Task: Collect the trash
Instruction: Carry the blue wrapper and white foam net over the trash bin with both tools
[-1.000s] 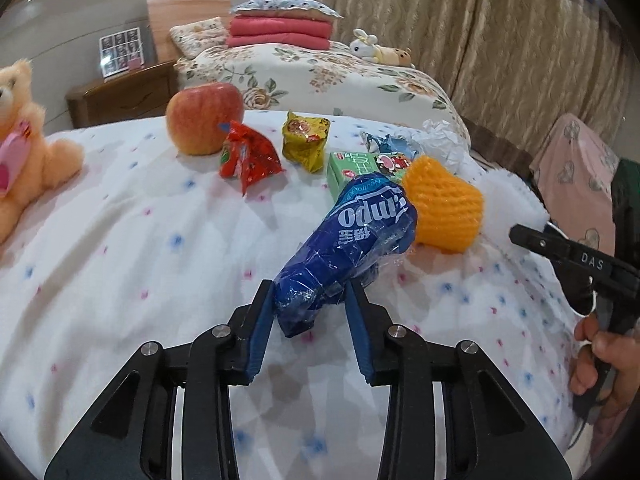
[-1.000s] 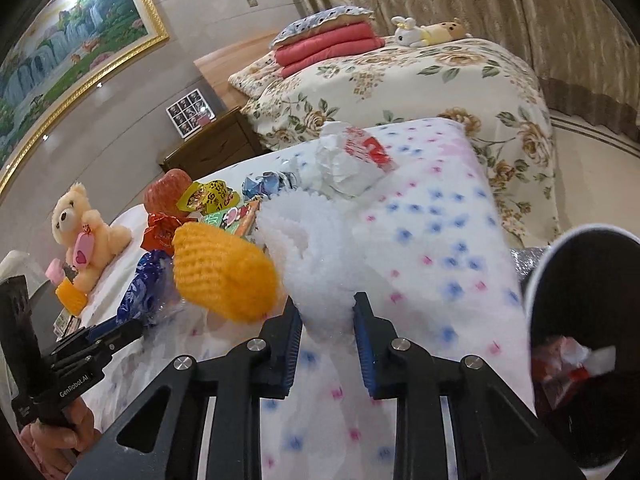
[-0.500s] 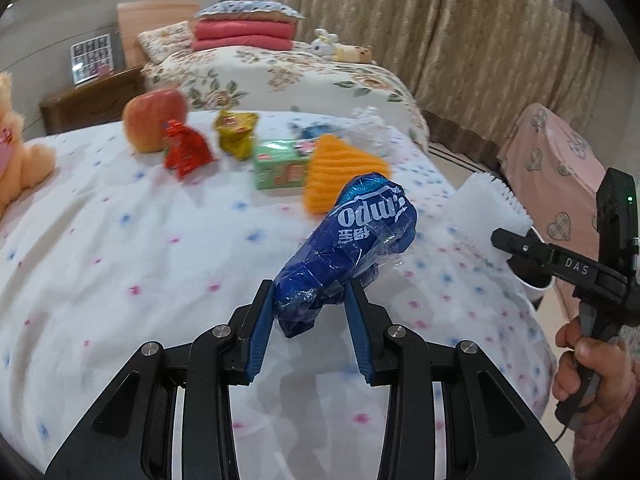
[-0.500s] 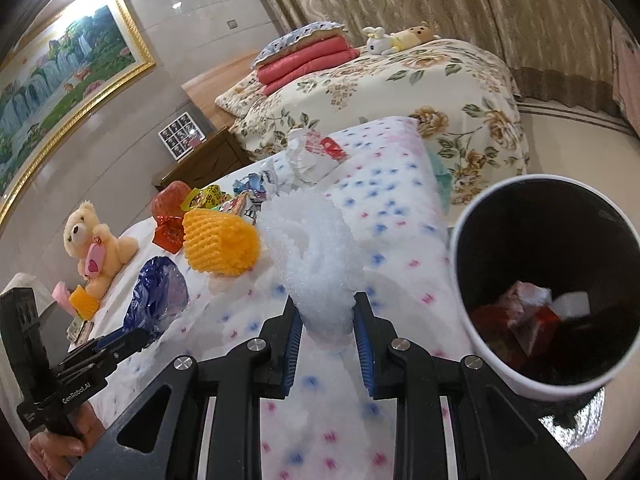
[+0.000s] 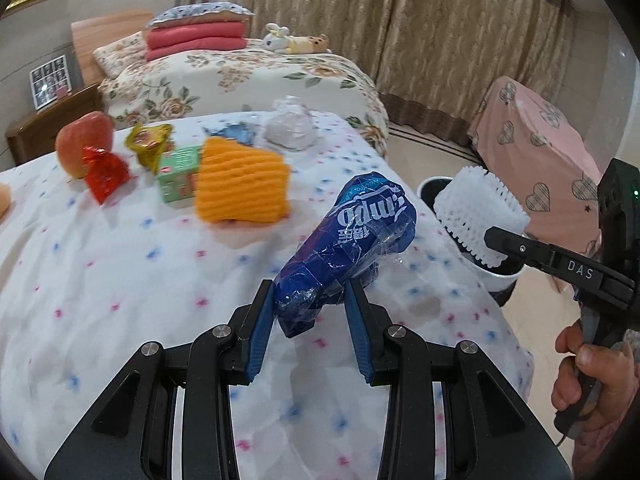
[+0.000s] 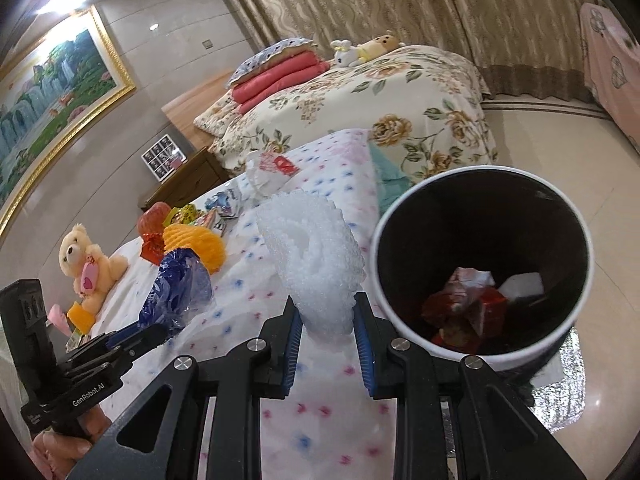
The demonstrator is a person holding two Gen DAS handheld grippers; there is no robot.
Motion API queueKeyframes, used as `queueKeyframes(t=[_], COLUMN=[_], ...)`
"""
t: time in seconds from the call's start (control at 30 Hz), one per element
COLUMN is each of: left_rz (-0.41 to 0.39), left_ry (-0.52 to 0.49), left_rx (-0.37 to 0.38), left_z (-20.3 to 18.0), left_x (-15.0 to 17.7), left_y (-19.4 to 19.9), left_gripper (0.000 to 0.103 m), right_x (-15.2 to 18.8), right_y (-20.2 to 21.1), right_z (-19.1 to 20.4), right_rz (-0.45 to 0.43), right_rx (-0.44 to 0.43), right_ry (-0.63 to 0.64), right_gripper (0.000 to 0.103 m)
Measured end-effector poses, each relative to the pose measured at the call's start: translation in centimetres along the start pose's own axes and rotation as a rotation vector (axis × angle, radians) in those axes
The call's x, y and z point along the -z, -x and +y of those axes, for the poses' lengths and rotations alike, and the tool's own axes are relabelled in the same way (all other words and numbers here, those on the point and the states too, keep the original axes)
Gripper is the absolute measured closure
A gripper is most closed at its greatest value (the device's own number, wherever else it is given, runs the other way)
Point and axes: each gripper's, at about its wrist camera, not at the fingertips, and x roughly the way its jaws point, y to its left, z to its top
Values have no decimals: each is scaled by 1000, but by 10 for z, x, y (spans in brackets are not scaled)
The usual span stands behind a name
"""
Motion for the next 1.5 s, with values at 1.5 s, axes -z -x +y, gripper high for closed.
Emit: queueKeyframes(t=[1.5], left_rz=[49], left_ry=[-223], left_rx=[87], left_z=[-128], left_x=[-44], left_y=[-65], left_gripper=[69], right_x=[-12], right_y=[31], right_z=[-95], right_rz=[-49], right_rx=[141], right_ry=[-148], right_gripper=[78])
